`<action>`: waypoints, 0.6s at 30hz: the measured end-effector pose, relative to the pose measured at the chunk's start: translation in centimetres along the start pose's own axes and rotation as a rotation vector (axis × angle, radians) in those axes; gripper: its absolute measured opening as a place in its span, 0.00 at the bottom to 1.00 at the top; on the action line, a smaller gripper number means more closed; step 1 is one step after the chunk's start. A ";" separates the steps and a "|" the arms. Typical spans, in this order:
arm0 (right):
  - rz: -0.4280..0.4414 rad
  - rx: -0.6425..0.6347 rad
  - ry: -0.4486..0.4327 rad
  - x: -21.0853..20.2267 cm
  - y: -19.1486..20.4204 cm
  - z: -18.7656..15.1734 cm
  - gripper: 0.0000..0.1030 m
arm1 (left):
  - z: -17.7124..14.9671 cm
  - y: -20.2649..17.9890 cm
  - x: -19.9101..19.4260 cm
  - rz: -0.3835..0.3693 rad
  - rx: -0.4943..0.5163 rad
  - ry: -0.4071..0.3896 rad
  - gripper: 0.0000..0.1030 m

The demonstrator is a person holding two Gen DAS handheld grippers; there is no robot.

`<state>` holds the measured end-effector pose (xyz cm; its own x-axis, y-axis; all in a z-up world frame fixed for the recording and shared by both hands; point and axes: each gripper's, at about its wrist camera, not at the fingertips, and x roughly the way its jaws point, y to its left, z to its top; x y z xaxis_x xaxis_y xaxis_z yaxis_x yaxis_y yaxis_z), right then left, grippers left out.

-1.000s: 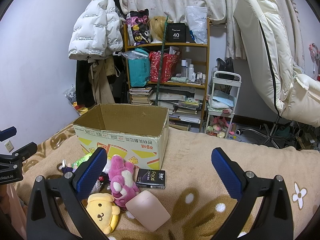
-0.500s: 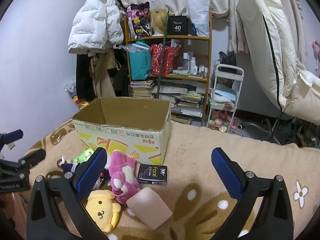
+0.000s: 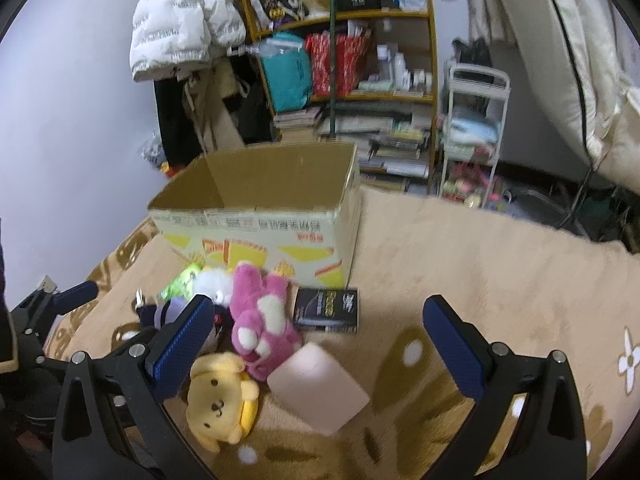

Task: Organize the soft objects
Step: 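Lower the left tool onto the yellow plush dog while the right tool approaches the pink cushion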

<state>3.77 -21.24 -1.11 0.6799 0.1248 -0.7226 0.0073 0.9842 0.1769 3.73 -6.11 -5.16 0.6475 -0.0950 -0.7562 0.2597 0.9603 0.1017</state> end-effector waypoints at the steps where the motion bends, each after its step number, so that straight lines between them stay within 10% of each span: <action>1: 0.001 0.004 0.018 0.3 -0.1 -0.2 1.00 | 0.0 -0.2 0.4 -0.004 0.001 0.010 0.96; 18: 0.039 0.057 0.264 5.1 -1.9 -2.1 0.96 | -1.3 -3.5 5.7 -0.055 0.073 0.191 0.96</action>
<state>5.71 -22.21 -6.51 0.4661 0.1982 -0.8623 0.0310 0.9703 0.2398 5.60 -9.71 -10.68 0.4849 -0.0886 -0.8701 0.3467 0.9328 0.0982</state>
